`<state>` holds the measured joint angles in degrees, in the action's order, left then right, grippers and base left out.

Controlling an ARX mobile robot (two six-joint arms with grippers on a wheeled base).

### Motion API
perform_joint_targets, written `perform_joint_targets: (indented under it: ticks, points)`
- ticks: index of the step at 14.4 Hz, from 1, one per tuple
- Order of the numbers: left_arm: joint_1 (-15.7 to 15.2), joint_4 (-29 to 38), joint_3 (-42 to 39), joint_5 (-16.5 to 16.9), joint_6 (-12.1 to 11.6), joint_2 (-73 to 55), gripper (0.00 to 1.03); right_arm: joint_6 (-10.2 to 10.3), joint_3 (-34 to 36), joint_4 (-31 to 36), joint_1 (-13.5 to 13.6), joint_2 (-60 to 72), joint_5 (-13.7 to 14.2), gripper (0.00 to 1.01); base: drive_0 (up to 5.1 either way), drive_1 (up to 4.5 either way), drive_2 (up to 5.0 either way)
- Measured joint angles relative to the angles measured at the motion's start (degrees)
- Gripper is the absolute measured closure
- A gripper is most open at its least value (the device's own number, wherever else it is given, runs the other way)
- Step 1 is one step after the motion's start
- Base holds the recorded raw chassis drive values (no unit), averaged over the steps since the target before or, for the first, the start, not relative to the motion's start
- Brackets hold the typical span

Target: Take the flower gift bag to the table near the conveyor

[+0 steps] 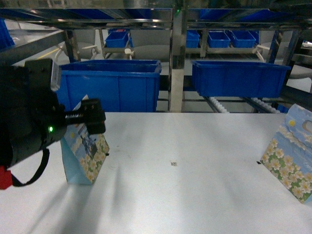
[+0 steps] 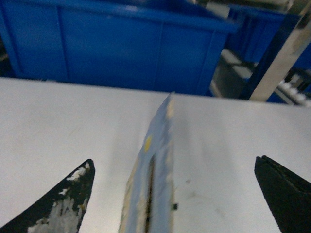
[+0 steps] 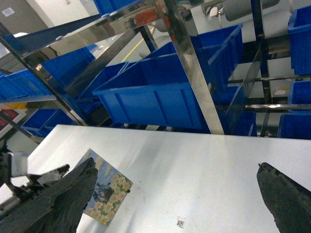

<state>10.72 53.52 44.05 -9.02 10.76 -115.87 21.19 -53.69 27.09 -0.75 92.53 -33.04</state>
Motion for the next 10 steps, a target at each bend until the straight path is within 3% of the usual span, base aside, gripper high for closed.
perform_joint_targets:
  ticks: [4,7,8,9,10]
  points:
    - [3.5,-13.38,8.17,0.9,4.85,21.81,0.05,0.02,0.0,-0.02,0.0,0.0,-0.02,0.03,0.0,0.0,0.0]
    - [3.13,-15.1,8.57,-1.07,4.26,25.29,0.05,0.02,0.0,0.0,0.0,0.0,-0.02,0.03,0.0,0.0,0.0]
    - [3.04,-13.97,7.28,-2.89,1.66,24.9,0.11,-0.04,0.11,0.79,0.07,0.0,0.66,0.03,0.0,0.0,0.0]
    - [2.32,-11.43,2.12,-3.04,-3.17,27.78,0.24,-5.44,4.63,12.15,1.05,-0.87,13.6,0.15,0.0,0.0,0.0]
    - [1.09,-9.16,-3.78,-2.1,-6.64,31.93,0.37,-11.43,11.28,18.71,1.11,-3.56,24.46,0.28,0.0,0.0,0.0]
